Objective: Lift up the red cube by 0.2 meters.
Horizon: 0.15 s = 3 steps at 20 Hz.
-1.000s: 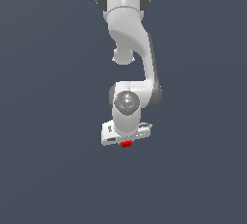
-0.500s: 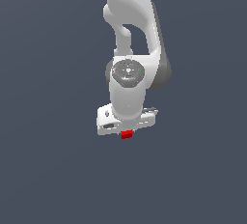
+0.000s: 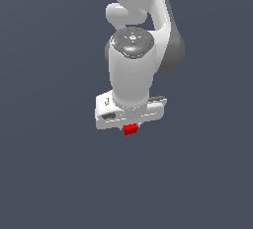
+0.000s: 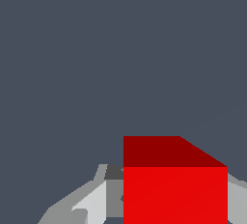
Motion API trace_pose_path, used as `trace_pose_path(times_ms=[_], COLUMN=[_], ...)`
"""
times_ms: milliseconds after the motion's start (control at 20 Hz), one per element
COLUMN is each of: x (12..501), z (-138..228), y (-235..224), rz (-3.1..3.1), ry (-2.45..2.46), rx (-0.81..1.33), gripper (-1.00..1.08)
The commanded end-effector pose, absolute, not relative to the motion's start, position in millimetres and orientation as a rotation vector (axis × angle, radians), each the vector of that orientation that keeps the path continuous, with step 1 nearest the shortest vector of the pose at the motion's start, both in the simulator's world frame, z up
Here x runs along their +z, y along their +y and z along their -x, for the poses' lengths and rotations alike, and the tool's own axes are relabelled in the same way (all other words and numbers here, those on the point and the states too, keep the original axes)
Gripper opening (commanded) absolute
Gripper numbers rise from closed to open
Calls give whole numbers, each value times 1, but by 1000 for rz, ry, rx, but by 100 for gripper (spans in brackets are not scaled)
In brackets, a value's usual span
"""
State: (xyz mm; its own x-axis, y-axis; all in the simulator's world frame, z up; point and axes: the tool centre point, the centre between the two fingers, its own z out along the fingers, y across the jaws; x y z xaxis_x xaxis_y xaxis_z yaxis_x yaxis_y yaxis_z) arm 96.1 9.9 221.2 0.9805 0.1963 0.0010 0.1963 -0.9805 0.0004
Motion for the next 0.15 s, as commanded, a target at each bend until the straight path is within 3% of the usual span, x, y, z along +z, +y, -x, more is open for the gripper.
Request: trace_pose_path(times_ms=[0, 100], x=[227, 229], z=[-96, -96], y=[10, 10], rz=[-3126, -3126], ry=[310, 310], rx=[0, 0], gripper=[-100, -100])
